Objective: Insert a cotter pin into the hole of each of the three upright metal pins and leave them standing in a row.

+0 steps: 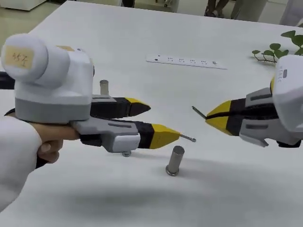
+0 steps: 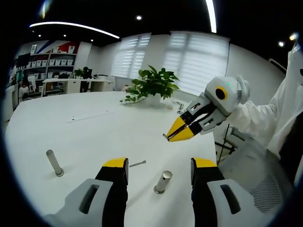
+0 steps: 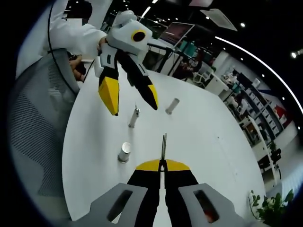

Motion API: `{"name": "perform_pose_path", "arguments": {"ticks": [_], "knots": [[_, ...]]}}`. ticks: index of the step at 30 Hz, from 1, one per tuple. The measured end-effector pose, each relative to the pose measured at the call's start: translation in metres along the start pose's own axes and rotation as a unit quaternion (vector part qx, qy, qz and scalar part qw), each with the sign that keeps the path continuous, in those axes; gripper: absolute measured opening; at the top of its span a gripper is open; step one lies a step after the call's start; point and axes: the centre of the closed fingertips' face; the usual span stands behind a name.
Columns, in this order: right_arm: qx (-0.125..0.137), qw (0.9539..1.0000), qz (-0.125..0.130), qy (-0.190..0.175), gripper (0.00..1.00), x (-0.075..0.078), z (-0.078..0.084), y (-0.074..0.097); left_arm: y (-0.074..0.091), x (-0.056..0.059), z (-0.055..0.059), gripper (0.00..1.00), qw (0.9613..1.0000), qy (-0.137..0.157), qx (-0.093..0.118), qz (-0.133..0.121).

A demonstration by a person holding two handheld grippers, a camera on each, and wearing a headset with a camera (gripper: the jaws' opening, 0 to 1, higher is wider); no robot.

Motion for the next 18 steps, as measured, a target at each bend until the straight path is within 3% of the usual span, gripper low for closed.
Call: {"name": "perform_pose_path", "arguments": {"ticks": [8, 10, 18], "knots": [[0.001, 0.9999, 0.011, 0.007, 0.0, -0.006, -0.005, 0.0, -0.018, 0.011, 0.001, 0.43, 0.999, 0.032, -0.004, 0.029], [-0.005, 0.9998, 0.02, 0.009, 0.0, -0.004, -0.003, -0.001, -0.02, 0.012, 0.001, 0.4, 0.9993, 0.023, -0.003, 0.028], [-0.008, 0.9993, 0.031, 0.018, 0.0, -0.005, -0.005, 0.002, -0.028, 0.015, 0.002, 0.32, 0.9987, 0.033, -0.01, 0.037]]}}
Point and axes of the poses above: the centre of the closed fingertips' face, and the gripper's own axes: y roughly backward along the fingers, x roughly to its right, z roughly out of its underside, and after that the axes turned 9 degrees about y, right-handed
